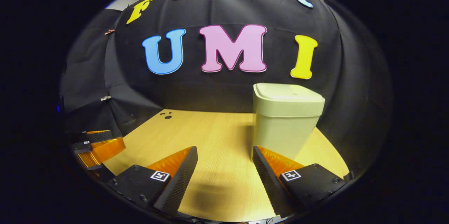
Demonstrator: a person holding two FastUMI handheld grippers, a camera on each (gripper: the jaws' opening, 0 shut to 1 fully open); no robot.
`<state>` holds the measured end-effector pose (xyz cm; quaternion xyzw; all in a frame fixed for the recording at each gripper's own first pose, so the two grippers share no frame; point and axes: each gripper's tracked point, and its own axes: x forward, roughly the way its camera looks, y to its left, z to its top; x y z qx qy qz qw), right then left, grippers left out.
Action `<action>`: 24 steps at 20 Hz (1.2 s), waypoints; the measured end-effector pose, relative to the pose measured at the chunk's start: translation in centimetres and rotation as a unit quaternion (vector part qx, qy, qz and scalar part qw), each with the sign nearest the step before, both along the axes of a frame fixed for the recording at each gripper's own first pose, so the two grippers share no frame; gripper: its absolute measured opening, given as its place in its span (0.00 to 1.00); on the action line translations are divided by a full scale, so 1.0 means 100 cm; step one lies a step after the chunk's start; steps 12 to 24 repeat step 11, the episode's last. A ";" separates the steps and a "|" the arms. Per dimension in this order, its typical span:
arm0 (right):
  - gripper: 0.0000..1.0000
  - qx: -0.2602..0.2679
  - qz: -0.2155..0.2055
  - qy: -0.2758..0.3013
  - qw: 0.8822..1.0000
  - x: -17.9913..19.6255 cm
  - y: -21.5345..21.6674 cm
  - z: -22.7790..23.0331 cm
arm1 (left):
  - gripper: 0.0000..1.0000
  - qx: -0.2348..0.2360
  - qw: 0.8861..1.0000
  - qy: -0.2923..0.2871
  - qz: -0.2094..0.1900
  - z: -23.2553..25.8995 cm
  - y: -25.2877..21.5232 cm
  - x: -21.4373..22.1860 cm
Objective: Press the lid of the desktop garbage bin to open it, pick up the crumpled paper on the desktop and throw it into the bin, then pick up the pop can on the desktop and drop it into the bin, and finally close the garbage bin lid.
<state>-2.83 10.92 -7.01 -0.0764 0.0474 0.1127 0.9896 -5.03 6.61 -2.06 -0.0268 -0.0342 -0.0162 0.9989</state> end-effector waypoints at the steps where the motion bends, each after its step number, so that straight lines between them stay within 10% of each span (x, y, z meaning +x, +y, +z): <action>1: 0.99 0.000 0.000 0.008 1.000 -0.001 0.001 -0.007 | 0.96 0.001 1.000 0.004 -0.001 -0.004 0.000 0.001; 24: 0.99 0.002 -0.001 0.058 0.998 -0.004 0.009 -0.037 | 0.96 -0.023 0.999 0.043 -0.001 -0.033 0.008 0.004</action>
